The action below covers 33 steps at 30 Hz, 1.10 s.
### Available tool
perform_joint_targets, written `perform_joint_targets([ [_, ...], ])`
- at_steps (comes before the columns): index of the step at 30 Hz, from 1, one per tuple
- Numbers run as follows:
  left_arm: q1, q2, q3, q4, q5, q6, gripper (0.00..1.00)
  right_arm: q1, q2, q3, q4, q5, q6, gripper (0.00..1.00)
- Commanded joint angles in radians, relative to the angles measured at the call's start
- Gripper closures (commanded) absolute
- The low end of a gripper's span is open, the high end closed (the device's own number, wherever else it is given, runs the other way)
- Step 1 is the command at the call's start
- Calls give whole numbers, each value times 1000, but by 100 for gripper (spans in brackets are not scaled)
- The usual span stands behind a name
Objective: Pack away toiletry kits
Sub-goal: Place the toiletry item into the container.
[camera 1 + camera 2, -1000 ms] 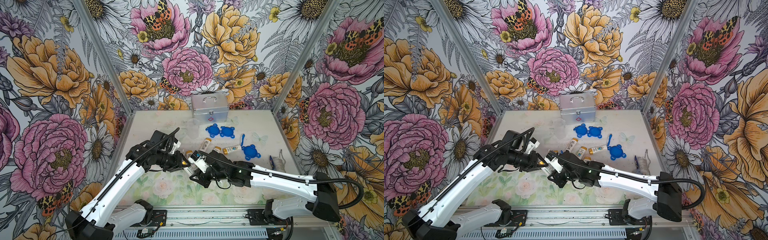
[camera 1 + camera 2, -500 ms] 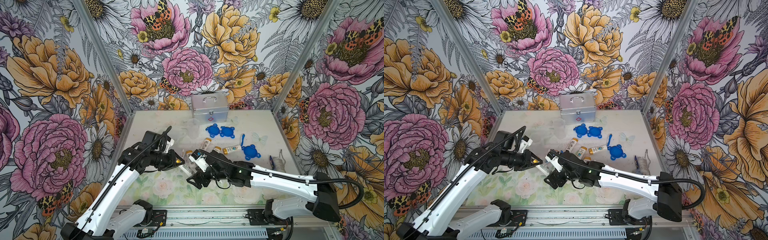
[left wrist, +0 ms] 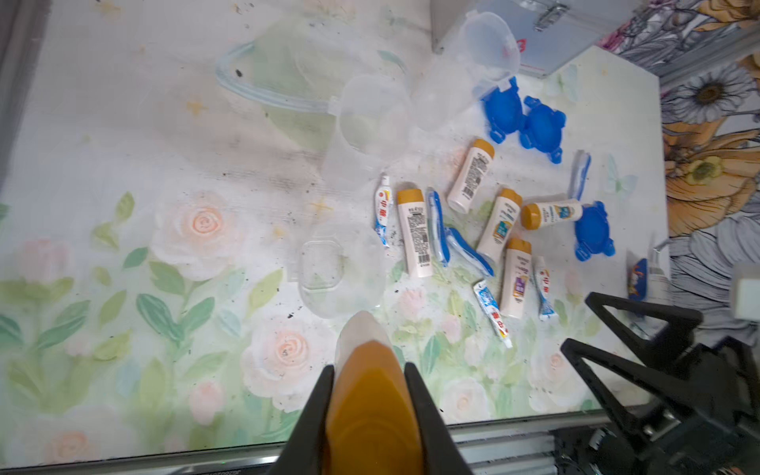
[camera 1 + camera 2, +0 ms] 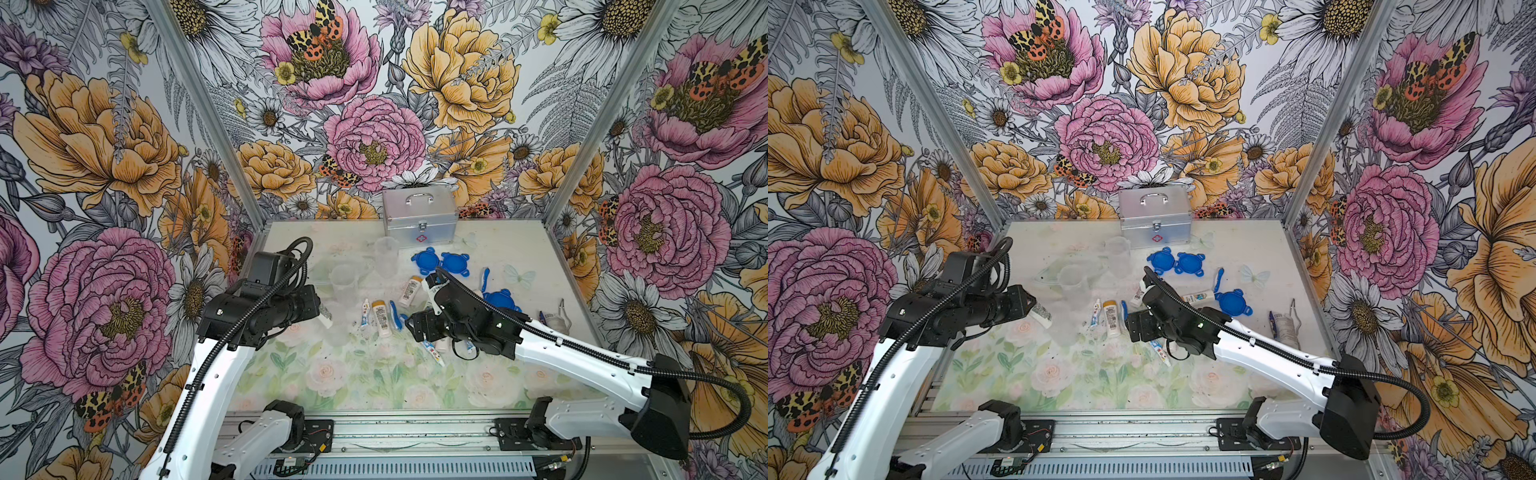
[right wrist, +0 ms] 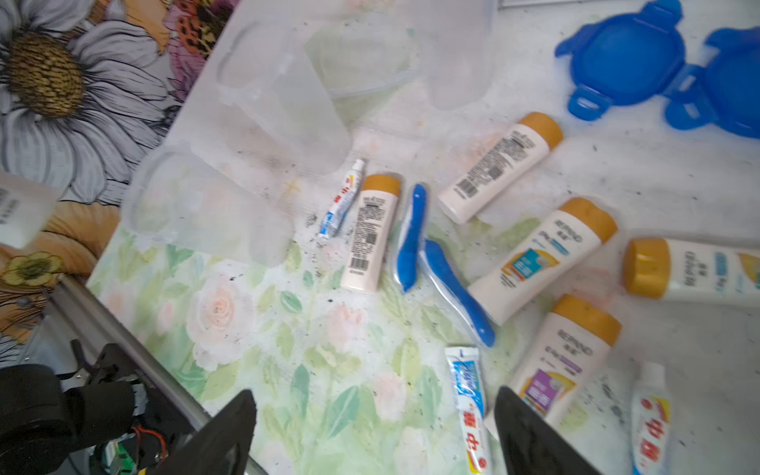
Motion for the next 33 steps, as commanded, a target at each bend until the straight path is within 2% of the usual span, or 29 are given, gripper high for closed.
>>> perform_joint_targets([
  [1,7,8,-13,47,-127,49,100,-22,28,35,-112,58,73,11],
  [6,3,51,-16,95,-129,63,100,-36,52,26,-122,66,122,11],
  [11,-11,67,-75,167,-141,68,100,-43,128,60,-120,68,138,11],
  [16,-55,98,-114,237,-159,52,100,-42,207,108,-118,66,130,11],
  [21,-126,135,-132,263,-218,48,100,-42,244,127,-118,79,119,11],
  [27,-148,148,-189,273,-302,46,100,-43,293,152,-116,85,117,12],
  [33,-168,145,-264,307,-300,29,100,-43,331,164,-95,74,115,14],
])
